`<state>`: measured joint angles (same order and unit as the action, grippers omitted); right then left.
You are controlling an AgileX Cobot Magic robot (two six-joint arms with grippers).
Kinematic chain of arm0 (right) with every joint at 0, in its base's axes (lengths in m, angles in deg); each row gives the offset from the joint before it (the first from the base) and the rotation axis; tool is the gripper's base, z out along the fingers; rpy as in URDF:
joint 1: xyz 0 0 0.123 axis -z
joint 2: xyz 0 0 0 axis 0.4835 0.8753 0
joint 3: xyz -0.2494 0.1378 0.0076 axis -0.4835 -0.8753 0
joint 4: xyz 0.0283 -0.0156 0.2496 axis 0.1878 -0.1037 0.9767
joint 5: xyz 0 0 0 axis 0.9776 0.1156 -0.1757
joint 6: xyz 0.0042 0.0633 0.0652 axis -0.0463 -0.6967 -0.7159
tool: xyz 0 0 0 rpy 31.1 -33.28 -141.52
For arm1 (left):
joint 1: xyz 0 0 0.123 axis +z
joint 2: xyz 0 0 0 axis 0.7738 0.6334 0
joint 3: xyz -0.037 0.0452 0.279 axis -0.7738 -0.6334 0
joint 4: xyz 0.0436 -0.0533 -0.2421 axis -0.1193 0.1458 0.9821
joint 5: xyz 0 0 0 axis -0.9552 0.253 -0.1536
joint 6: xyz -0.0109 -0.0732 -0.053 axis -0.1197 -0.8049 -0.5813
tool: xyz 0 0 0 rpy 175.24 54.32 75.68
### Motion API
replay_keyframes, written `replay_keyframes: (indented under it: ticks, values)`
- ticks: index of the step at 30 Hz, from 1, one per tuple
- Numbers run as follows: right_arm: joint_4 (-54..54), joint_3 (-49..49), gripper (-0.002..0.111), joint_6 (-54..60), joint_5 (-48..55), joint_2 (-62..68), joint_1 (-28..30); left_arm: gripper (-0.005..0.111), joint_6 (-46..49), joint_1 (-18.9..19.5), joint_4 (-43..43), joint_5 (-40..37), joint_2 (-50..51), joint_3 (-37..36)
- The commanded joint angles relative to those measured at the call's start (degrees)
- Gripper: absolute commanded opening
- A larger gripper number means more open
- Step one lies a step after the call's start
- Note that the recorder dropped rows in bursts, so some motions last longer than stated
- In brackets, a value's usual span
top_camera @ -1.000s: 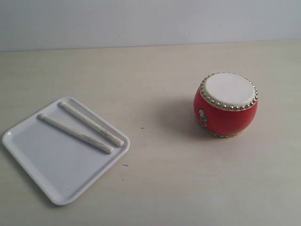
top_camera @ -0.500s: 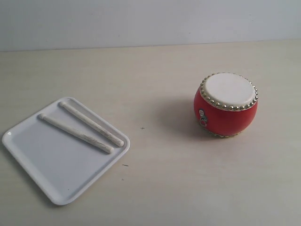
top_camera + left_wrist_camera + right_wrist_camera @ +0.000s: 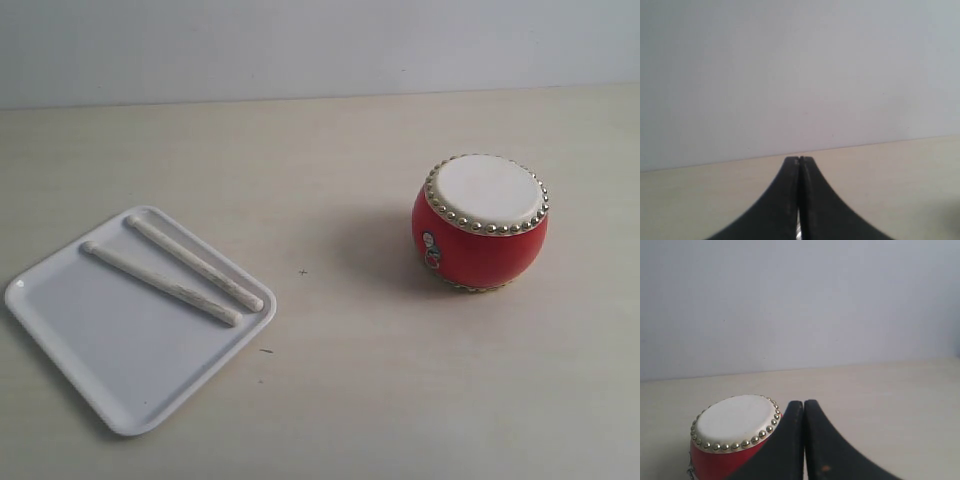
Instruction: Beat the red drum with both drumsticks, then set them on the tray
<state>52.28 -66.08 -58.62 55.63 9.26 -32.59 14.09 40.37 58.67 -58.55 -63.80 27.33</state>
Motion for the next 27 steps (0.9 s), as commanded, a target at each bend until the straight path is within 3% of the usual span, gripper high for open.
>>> replay_keyframes:
  ticks: [1, 27]
  values:
    - [0.2, -0.3, 0.0, -0.5, 0.8, -0.4, 0.3, 0.0, -0.6, -0.5, 0.2, 0.1, 0.1, 0.4]
    - [0.2, -0.3, 0.0, -0.5, 0.8, -0.4, 0.3, 0.0, 0.9, -0.5, -0.7, 0.1, 0.1, 0.4]
